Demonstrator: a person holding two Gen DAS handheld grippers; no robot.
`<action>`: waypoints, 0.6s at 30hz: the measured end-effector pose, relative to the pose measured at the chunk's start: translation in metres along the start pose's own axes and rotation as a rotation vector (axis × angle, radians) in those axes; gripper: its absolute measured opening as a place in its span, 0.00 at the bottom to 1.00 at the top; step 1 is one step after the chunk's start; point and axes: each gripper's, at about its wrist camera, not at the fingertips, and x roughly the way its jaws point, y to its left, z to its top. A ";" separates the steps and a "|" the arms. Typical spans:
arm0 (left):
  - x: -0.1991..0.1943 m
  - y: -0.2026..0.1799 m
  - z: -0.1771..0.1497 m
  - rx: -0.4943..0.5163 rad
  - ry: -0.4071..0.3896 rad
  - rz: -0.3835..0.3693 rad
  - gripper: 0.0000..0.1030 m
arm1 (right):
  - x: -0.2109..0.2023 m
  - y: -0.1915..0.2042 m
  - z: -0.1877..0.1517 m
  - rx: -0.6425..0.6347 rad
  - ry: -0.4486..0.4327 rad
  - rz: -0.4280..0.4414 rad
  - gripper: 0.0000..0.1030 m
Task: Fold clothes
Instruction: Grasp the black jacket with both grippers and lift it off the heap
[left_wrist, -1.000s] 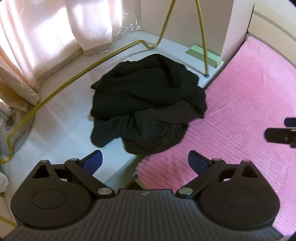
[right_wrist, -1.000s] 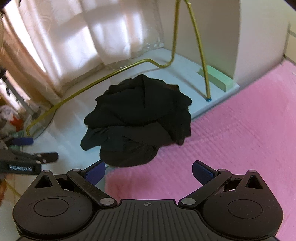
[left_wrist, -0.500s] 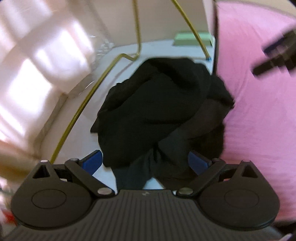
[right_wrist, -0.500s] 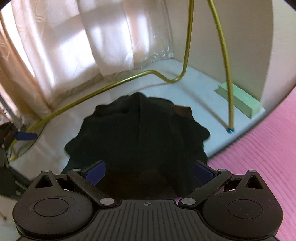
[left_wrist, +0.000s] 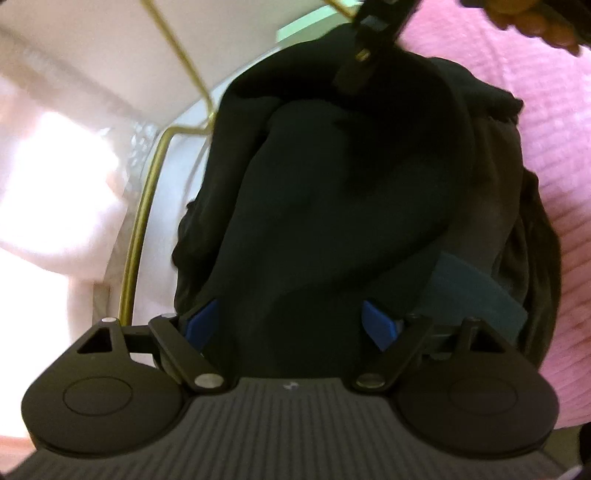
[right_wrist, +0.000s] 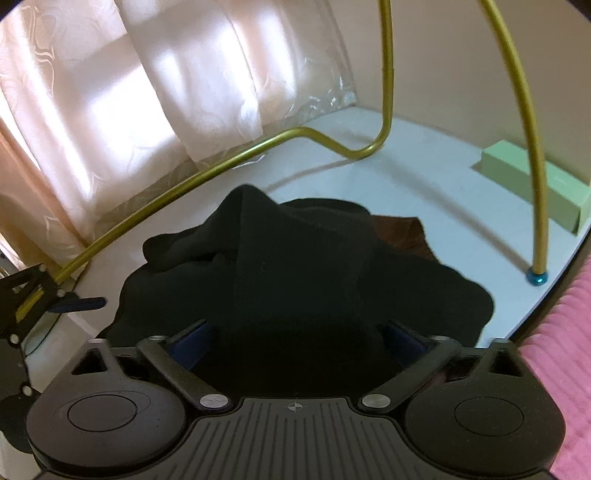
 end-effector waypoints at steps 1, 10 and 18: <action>0.003 -0.003 0.000 0.035 -0.008 0.003 0.80 | 0.001 -0.002 -0.001 0.020 0.004 0.000 0.35; -0.004 -0.002 0.013 0.157 -0.030 -0.051 0.11 | -0.089 0.008 0.021 0.100 -0.132 0.068 0.04; -0.138 0.013 0.042 0.059 -0.294 -0.067 0.07 | -0.306 0.016 -0.028 0.210 -0.356 -0.014 0.04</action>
